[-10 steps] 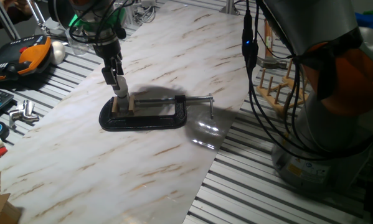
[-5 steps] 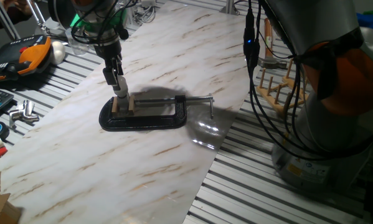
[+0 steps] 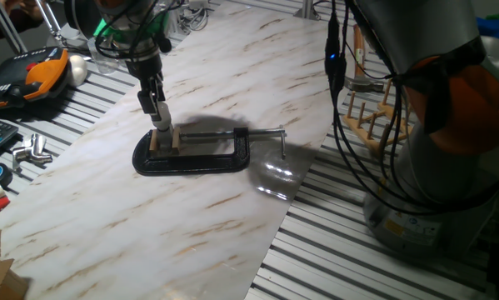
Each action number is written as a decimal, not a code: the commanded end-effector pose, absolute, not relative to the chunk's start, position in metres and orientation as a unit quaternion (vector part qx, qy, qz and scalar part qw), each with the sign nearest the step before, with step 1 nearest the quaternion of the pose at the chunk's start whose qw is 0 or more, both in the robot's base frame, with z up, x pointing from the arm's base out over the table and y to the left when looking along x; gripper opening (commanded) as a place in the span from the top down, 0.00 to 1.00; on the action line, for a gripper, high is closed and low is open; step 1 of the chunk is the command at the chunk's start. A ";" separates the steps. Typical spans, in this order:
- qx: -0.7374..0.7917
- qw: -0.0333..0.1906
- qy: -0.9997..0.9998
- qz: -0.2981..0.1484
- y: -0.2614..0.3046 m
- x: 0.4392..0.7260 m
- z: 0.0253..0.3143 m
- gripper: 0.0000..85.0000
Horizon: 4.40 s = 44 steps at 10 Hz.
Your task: Take out the light bulb by rotating it
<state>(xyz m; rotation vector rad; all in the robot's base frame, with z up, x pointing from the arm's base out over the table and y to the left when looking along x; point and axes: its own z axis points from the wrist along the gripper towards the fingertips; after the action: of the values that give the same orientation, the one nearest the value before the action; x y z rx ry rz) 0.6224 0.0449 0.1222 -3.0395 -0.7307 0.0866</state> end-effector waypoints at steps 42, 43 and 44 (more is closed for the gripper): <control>-0.929 0.000 -0.369 0.006 0.043 0.622 0.120 1.00; -0.927 -0.001 -0.374 0.005 0.043 0.622 0.120 1.00; -0.925 -0.001 -0.381 0.008 0.043 0.622 0.120 1.00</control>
<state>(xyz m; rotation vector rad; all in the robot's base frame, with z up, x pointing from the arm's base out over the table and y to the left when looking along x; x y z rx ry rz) 0.6219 0.0433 0.1202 -2.9057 -1.1992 0.0244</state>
